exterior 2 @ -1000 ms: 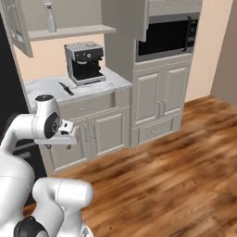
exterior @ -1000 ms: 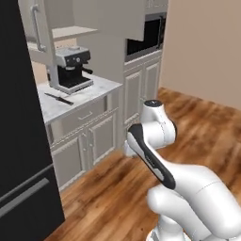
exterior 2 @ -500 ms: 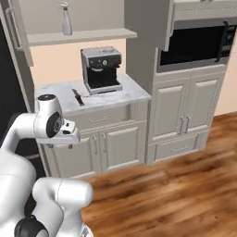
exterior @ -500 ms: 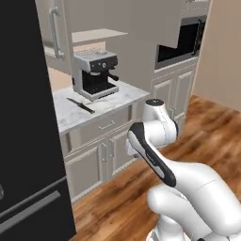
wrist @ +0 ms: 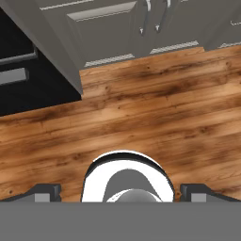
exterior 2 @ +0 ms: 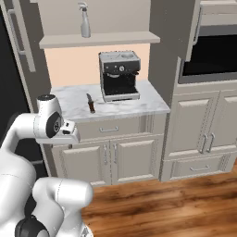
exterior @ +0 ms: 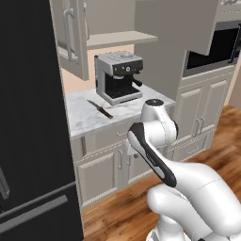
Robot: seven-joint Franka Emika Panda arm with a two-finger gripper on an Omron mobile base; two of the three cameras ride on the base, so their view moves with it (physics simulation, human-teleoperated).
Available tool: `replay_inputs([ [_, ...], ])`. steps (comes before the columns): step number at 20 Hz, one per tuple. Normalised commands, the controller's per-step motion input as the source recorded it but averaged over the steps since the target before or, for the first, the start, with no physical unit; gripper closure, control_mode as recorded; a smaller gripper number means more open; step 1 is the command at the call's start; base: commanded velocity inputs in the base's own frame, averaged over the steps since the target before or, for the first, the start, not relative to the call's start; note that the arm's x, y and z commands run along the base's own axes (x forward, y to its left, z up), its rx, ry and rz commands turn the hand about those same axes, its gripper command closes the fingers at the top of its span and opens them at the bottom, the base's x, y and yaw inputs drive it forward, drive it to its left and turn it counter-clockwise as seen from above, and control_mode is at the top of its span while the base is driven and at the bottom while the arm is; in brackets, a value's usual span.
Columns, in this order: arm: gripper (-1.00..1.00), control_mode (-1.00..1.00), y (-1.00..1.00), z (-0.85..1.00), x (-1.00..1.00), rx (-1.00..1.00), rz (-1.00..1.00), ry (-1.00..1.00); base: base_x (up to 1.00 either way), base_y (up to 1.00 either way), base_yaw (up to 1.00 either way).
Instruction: Move the cutting board and knife to the sink. Then move spray from the cabinet to the counter.
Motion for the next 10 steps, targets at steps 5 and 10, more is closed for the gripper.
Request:
replay_inputs([
  [5, -1.0, 1.0, 0.0, 0.0, 0.0, 0.0, 0.0, 0.0, 0.61, -0.36, 0.22],
  [10, -1.0, 1.0, 0.0, 0.0, 0.0, 0.0, 0.0, 0.0, 0.61, -0.4, 0.18],
])
